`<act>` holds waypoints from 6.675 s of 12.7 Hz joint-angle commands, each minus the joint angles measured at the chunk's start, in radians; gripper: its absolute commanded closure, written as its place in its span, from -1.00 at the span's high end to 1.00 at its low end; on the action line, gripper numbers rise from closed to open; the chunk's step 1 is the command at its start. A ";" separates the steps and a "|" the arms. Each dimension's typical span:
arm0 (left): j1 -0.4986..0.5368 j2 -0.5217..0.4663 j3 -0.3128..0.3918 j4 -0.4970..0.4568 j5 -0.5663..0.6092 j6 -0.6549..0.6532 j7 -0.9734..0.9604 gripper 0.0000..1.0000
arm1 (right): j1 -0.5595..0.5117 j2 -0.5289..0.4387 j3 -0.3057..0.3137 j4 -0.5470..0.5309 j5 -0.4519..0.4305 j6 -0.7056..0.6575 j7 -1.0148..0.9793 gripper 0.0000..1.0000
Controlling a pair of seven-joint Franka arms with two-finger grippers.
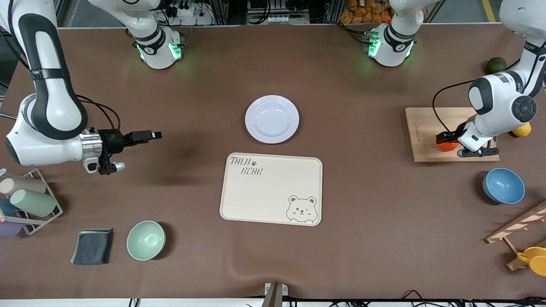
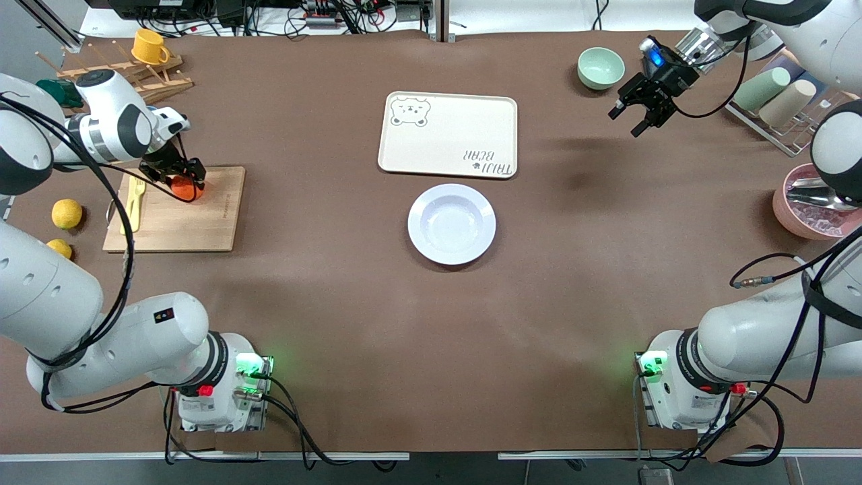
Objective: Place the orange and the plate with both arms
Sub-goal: 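Grasp the orange on the cutting board with the left gripper and lift, then lower the orange onto the white plate while the right gripper approaches, then withdraw the left gripper while the right gripper reaches the plate rim, then grip the white plate rim with the right gripper, then slide the plate with the orange onto the bear tray with the right gripper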
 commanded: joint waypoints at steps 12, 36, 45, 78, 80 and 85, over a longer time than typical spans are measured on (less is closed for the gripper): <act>-0.244 0.002 -0.645 0.371 0.016 -0.408 -1.049 -0.81 | 0.029 0.014 0.004 -0.171 0.179 0.151 -0.078 1.00; -0.692 0.115 -0.531 0.618 0.289 -0.414 -1.793 1.00 | 0.374 0.062 0.006 -0.385 0.688 0.432 -0.317 0.82; -0.210 -0.077 -0.531 0.770 0.039 -0.639 -0.953 1.00 | 0.531 0.114 0.006 -0.394 0.948 0.461 -0.611 0.58; -0.352 -0.261 -0.030 0.781 -0.109 -0.912 -0.302 1.00 | 0.566 0.150 0.008 -0.358 1.104 0.378 -0.662 -1.00; -0.354 -0.264 -0.031 0.781 -0.109 -0.914 -0.302 1.00 | 0.566 0.139 0.006 -0.323 1.127 0.381 -0.600 -1.00; -0.351 -0.272 -0.031 0.779 -0.109 -0.925 -0.301 1.00 | 0.557 0.178 0.000 -0.144 1.128 0.542 -0.391 -1.00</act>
